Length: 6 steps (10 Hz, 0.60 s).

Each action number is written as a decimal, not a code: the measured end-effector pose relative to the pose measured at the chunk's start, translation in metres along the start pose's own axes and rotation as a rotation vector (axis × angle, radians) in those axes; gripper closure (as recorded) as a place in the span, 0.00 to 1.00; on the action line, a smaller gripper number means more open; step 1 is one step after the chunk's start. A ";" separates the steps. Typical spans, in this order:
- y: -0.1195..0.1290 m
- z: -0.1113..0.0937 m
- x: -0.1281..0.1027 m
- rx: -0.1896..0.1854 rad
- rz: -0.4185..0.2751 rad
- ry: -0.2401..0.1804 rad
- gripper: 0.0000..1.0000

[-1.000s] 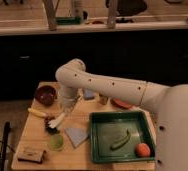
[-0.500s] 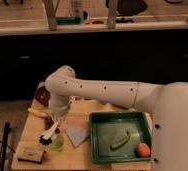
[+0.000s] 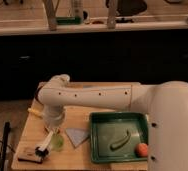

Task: Place brush in plastic cup

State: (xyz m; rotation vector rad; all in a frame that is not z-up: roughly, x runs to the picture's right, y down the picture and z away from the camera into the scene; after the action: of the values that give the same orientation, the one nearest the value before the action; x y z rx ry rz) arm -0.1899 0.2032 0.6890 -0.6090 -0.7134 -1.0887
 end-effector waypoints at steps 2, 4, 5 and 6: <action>0.001 0.008 -0.006 -0.002 -0.011 -0.006 1.00; 0.004 0.021 -0.012 -0.009 -0.017 -0.012 1.00; 0.005 0.027 -0.015 -0.011 -0.020 -0.016 1.00; 0.007 0.031 -0.017 -0.012 -0.019 -0.021 1.00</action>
State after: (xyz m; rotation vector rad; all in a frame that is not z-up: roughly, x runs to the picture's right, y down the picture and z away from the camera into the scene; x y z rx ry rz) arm -0.1947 0.2389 0.6949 -0.6253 -0.7323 -1.1060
